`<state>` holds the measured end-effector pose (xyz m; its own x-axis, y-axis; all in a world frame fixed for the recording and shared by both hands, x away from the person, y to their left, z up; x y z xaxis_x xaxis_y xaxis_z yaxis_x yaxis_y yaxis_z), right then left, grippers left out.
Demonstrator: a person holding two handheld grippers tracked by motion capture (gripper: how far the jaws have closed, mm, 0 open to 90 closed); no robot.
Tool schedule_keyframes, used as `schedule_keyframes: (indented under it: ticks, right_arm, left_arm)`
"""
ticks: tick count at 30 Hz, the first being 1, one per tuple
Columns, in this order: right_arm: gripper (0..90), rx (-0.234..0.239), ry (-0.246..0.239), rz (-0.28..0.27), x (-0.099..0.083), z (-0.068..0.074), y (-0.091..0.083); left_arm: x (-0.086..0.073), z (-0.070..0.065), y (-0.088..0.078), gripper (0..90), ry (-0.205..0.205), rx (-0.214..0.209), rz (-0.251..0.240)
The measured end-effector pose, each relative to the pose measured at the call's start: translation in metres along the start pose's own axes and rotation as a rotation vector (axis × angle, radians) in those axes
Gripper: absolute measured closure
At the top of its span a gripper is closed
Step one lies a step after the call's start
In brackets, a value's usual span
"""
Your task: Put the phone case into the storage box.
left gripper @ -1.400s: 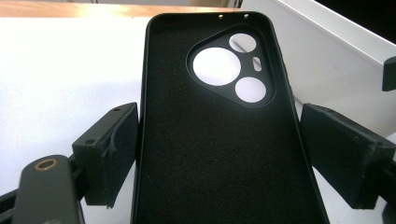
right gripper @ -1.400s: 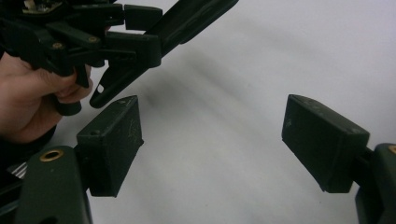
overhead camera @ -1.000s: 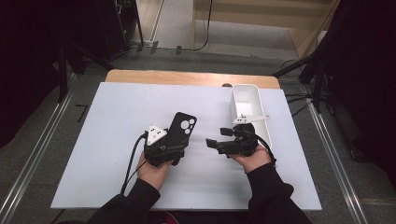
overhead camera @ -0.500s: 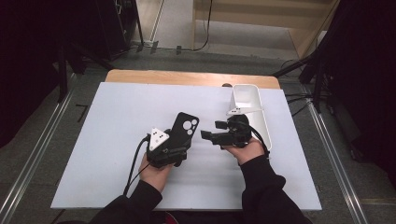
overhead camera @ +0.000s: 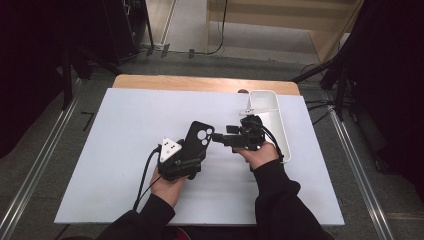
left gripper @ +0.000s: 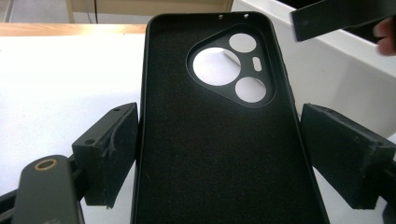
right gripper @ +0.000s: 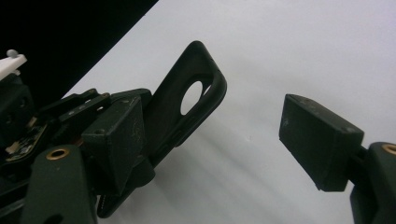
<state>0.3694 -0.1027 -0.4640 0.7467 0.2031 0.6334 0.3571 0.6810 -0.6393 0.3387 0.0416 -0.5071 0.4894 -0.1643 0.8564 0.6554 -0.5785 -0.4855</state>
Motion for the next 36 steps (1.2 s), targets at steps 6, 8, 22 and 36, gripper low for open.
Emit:
schedule_keyframes:
  ticks: [6, 8, 22, 36]
  right_arm:
    - [21.7, 0.016, 0.008, 0.027, 0.003, 0.0, 0.011]
    - [22.1, 0.024, 0.017, 0.038, 0.004, -0.001, 0.014]
    - [32.2, 0.09, 0.072, 0.088, 0.009, 0.0, 0.033]
    - [60.9, 0.153, 0.177, 0.143, 0.016, -0.003, 0.039]
  left_arm:
    - [-0.001, -0.002, 0.001, 13.4, 0.003, -0.008, 0.005]
    - [-0.001, -0.002, 0.001, 13.4, -0.003, -0.009, 0.003]
    - [-0.001, 0.0, 0.001, 13.4, -0.011, -0.014, 0.004]
    - [-0.001, -0.002, -0.002, 13.4, -0.013, -0.028, -0.014]
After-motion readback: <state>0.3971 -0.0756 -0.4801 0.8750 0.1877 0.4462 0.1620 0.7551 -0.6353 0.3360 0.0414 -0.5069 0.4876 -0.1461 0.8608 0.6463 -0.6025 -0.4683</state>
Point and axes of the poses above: each handheld gripper's, and its own axes: y roughly forward along the jaws, x roughly out of its top, z roughly to its left, the point moved 8 cm from there along y, roughly forward along the jaws, and after that the axes turned 7 degrees about z, right-handed, at the moved point
